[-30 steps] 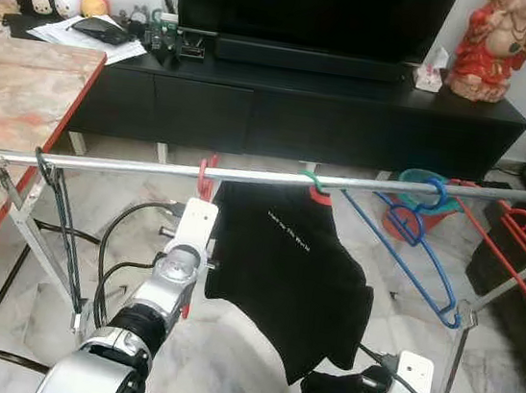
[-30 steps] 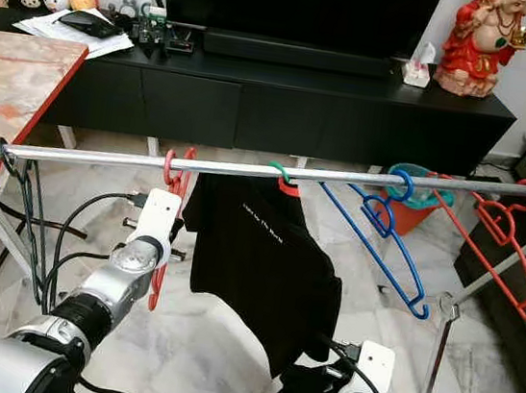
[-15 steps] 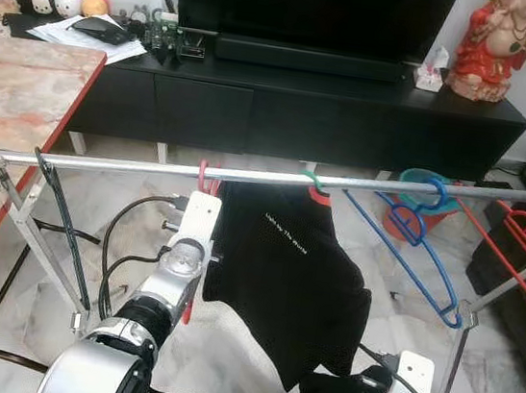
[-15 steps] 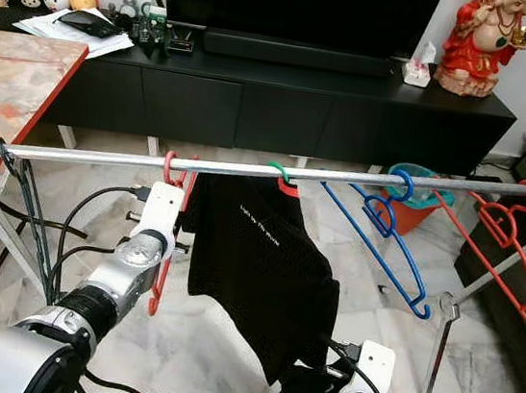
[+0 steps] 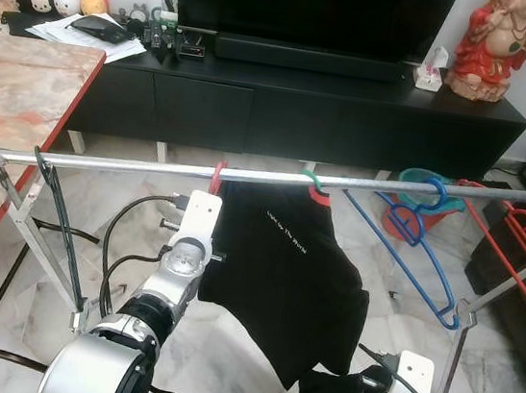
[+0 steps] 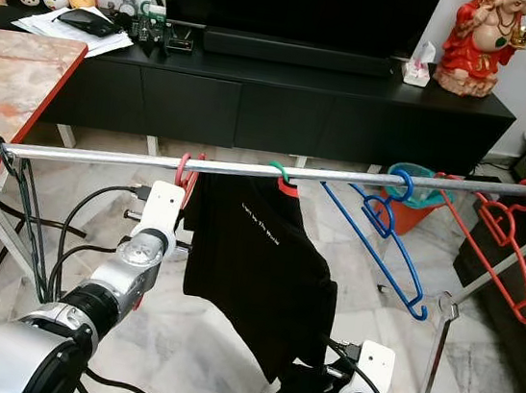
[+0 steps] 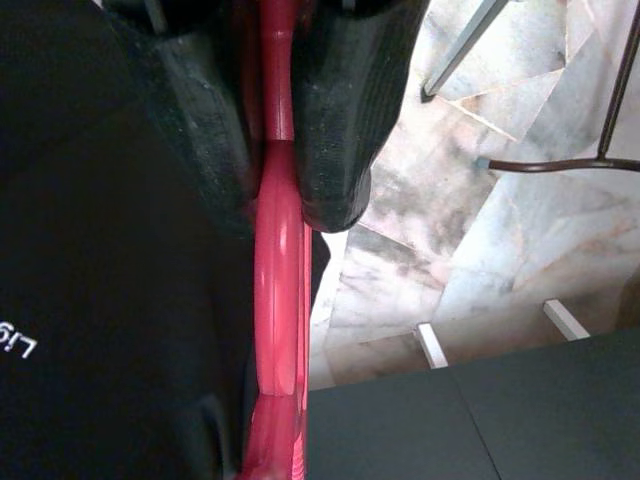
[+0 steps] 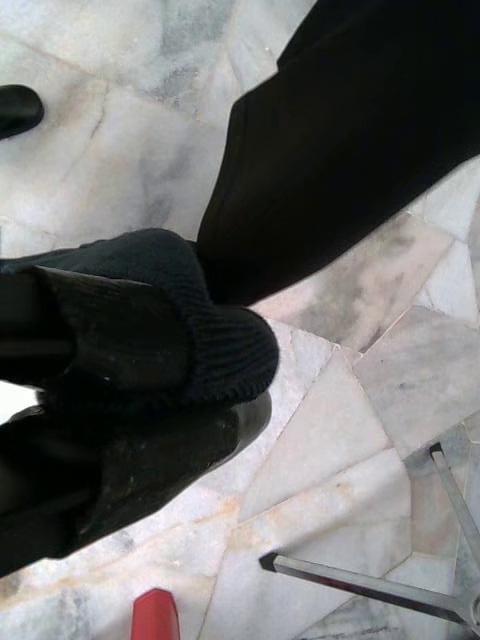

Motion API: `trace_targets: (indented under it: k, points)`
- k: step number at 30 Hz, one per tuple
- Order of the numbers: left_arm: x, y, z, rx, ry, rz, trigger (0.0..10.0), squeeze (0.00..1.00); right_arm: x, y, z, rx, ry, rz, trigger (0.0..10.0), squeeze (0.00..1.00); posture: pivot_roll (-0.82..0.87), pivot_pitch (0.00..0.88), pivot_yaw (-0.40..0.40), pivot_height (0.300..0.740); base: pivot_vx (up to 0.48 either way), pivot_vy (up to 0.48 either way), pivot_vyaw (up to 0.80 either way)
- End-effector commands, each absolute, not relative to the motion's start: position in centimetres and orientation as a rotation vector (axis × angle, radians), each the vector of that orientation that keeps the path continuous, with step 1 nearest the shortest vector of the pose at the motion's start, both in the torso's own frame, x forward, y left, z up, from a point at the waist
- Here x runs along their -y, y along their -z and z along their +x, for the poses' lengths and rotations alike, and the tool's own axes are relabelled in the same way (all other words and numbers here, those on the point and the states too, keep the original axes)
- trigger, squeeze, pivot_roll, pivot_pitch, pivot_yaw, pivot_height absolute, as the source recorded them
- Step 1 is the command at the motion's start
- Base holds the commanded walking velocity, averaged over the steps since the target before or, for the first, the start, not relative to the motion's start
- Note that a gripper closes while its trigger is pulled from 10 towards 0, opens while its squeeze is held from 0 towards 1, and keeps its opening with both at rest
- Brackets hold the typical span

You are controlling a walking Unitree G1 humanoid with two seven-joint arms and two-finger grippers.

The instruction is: Hang hanger

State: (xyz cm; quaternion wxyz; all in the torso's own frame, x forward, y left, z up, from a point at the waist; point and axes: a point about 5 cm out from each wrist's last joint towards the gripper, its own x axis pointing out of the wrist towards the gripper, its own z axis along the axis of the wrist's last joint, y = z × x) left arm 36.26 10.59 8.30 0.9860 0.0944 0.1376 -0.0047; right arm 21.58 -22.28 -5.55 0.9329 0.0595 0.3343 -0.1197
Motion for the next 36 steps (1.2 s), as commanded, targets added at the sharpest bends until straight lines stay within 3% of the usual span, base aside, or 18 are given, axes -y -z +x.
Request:
trace_targets:
  k: [1, 11, 21, 22, 23, 24, 25, 31, 36]
  points:
    - [-10.3, -8.3, 36.3, -0.284, 0.009, 0.186, 0.0, 0.0, 22.9, 5.2, 21.9, -0.67, 0.254, 0.109, 10.0, 0.0, -0.03, 0.0, -0.103, 0.74, 0.0, 0.0, 0.0]
    - [-11.7, -9.4, 36.2, -0.168, -0.041, 0.179, 0.0, 0.0, 23.0, 5.1, 22.0, -0.66, 0.259, 0.102, 10.0, 0.0, -0.03, 0.0, -0.103, 0.74, 0.0, 0.0, 0.0]
    - [-14.8, -8.2, 32.8, -0.139, -0.013, 0.296, 0.1, 0.0, 23.1, 5.1, 21.9, -0.654, 0.255, 0.092, 10.0, 0.0, -0.01, 0.0, -0.108, 0.74, 0.0, 0.0, 0.0]
    - [-15.2, -8.0, 32.3, -0.143, 0.0, 0.322, 0.9, 0.0, 23.1, 5.1, 21.8, -0.655, 0.249, 0.089, 10.0, 0.0, 0.0, 0.0, -0.109, 0.74, 0.0, 0.0, 0.0]
    - [-15.2, -8.0, 32.3, -0.143, 0.0, 0.322, 0.9, 0.0, 23.1, 5.1, 21.8, -0.655, 0.249, 0.089, 10.0, 0.0, 0.0, 0.0, -0.109, 0.74, 0.0, 0.0, 0.0]
    - [-15.8, -7.8, 31.5, -0.136, 0.025, 0.339, 4.2, 0.0, 23.1, 5.1, 21.8, -0.656, 0.25, 0.088, 10.0, 0.0, 0.0, 0.0, -0.109, 0.74, 0.0, 0.0, 0.0]
    - [-16.2, -7.7, 30.9, -0.127, 0.046, 0.354, 9.6, 0.0, 23.1, 5.1, 21.8, -0.657, 0.25, 0.088, 10.0, 0.0, 0.0, 0.0, -0.108, 0.74, 0.0, 0.0, 0.0]
    - [-18.7, -6.7, 27.3, -0.166, 0.102, 0.456, 10.0, 0.0, 23.0, 5.3, 21.5, -0.665, 0.246, 0.085, 10.0, 0.0, 0.01, 0.0, -0.108, 0.74, 0.0, 0.0, 0.0]
    - [-19.6, -6.0, 26.1, -0.208, 0.104, 0.466, 10.0, 0.0, 22.9, 5.4, 21.4, -0.672, 0.242, 0.081, 10.0, 0.0, 0.01, 0.0, -0.109, 0.74, 0.0, 0.0, 0.0]
